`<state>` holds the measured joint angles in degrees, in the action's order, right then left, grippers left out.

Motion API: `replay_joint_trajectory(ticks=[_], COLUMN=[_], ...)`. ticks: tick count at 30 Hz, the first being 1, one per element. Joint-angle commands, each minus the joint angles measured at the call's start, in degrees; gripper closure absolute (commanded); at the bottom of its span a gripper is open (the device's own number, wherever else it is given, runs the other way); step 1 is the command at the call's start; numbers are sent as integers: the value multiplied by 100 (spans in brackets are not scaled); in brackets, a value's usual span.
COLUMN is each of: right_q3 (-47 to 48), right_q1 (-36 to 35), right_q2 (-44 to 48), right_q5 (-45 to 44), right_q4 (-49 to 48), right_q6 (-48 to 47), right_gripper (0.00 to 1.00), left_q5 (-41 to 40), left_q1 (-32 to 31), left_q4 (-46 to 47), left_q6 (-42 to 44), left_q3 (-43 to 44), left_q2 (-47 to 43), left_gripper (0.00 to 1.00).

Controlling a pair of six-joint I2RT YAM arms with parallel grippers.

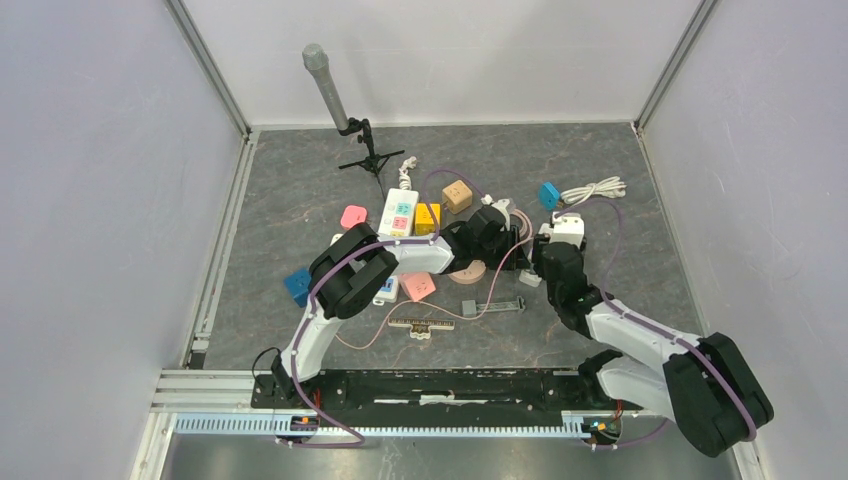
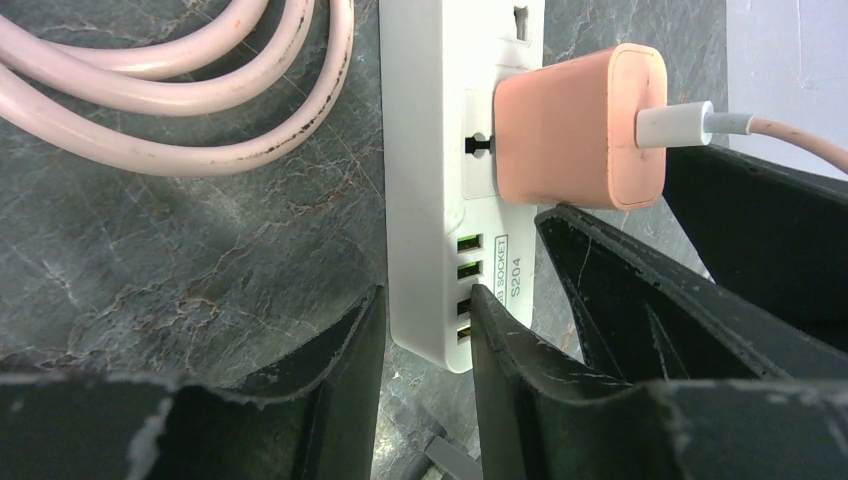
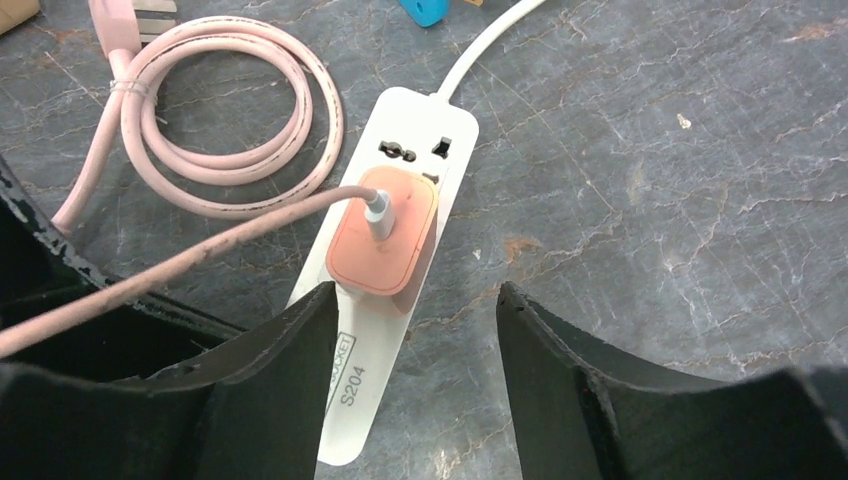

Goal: Pull the plug off the socket

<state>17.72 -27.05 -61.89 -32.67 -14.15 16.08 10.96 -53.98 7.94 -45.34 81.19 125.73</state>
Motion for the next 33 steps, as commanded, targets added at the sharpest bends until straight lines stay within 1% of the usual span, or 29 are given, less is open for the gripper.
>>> replay_joint_trajectory(ticks=[1, 5, 6, 7, 8, 10, 12, 14, 19, 24, 27, 33], right_q3=[128, 166, 163, 154, 140, 120, 127, 132, 171, 173, 130, 52], right_q1=[60, 76, 77, 75, 79, 77, 77, 77, 77, 77, 77, 77], right_q2=[-196, -447, -480, -503, -495, -450, -394, -300, 78, 465, 503, 512], right_q5=[-173, -288, -305, -311, -313, -315, -314, -311, -271, -176, -85, -19], right_q4=[-802, -970, -1006, -1031, -1054, -1045, -970, -888, -666, -726, -879, -776], right_q6=[-388, -488, -492, -489, -478, -445, -405, -363, -232, -215, -340, -239], right_gripper=[38, 45, 48, 53, 57, 71, 87, 100, 100, 100, 100, 100], left_q5=[-214, -208, -204, -207, -194, -198, -198, -199, -225, -268, -272, -294], left_q1=[-40, -43, -43, -41, -36, -33, -32, -34, -34, -34, -34, -26], left_q4=[-1243, -1246, -1251, -1247, -1251, -1260, -1273, -1278, -1359, -1462, -1480, -1531], left_q6=[253, 262, 263, 263, 263, 270, 272, 278, 280, 281, 279, 276], left_q3=[-200, -189, -191, -186, -183, -171, -161, -152, -116, -85, -85, -54], left_q2=[487, 497, 496, 498, 505, 513, 513, 522, 557, 588, 602, 518], left_gripper=[58, 58, 58, 58, 58, 58, 58, 58, 58, 58, 58, 58])
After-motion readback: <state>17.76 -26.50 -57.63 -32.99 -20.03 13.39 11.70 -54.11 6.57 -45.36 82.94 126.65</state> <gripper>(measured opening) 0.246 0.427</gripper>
